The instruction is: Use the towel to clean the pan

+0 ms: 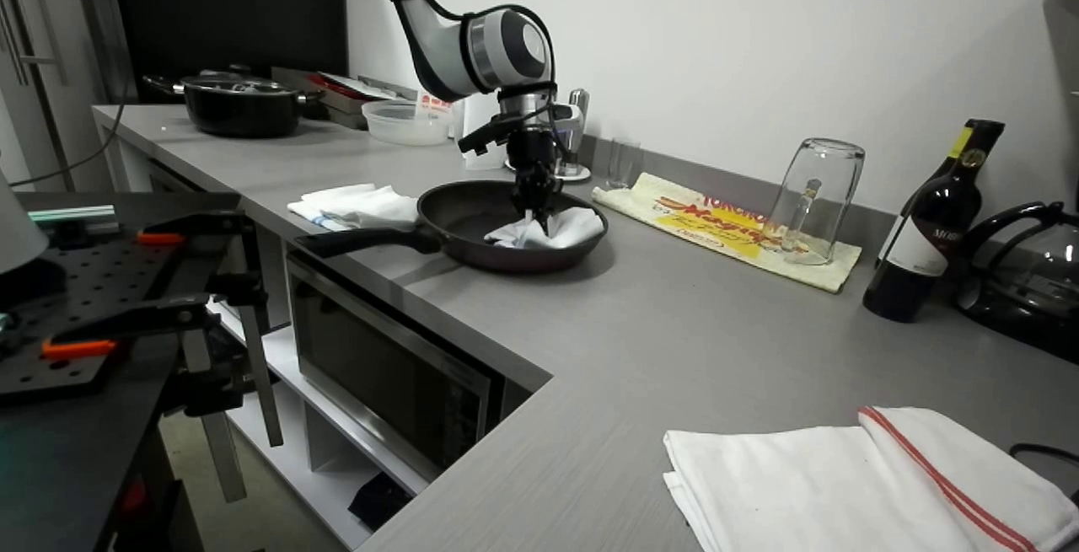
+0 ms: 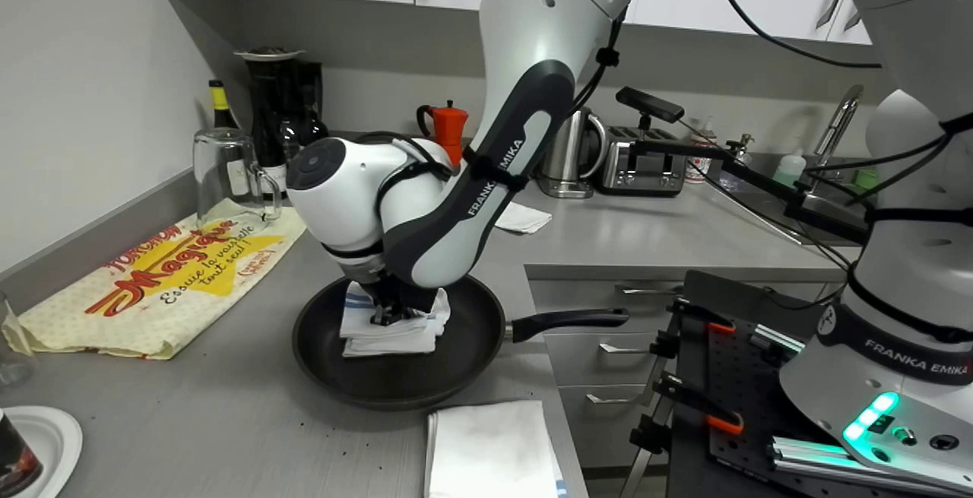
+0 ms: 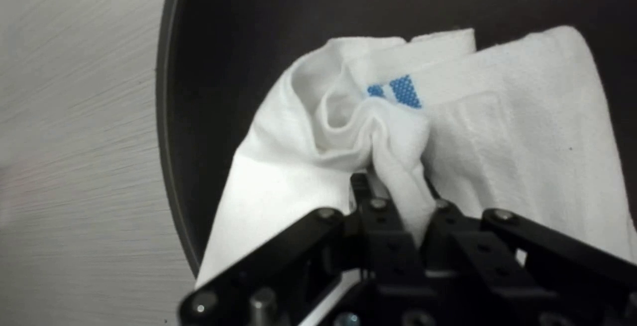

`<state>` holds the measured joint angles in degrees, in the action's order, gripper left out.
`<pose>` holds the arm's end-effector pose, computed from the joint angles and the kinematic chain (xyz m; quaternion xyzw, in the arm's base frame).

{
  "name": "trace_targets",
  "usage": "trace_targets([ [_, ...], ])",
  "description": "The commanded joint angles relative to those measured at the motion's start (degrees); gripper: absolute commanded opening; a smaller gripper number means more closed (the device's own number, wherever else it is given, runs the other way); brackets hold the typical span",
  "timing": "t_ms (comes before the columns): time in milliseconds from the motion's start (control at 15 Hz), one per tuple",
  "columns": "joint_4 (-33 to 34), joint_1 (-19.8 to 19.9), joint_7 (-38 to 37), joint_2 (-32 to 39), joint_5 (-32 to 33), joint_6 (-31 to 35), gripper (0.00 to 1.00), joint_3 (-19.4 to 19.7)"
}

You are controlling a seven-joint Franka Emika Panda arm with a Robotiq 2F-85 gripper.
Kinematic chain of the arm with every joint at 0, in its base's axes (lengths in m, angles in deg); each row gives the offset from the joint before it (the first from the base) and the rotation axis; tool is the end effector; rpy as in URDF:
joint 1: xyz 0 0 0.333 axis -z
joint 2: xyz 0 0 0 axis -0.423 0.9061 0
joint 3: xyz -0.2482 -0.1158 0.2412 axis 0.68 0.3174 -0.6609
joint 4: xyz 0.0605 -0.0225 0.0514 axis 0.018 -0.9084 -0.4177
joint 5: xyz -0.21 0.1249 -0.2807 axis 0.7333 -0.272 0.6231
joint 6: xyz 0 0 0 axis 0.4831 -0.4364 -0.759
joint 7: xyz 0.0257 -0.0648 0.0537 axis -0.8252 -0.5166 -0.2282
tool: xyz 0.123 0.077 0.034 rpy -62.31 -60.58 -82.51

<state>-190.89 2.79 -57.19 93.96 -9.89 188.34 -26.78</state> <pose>0.6364 0.1544 0.1216 0.9649 0.0950 0.0078 0.2447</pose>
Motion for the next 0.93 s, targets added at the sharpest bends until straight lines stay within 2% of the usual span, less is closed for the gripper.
trace_targets([
  [0,1.13,2.61,2.71,1.31,-9.07,-1.50,0.02,-4.48],
  [533,1.95,8.30,8.73,0.59,-29.11,-5.27,0.02,-10.75],
  [867,2.31,10.75,12.37,0.84,-38.68,-6.76,0.02,-14.08],
])
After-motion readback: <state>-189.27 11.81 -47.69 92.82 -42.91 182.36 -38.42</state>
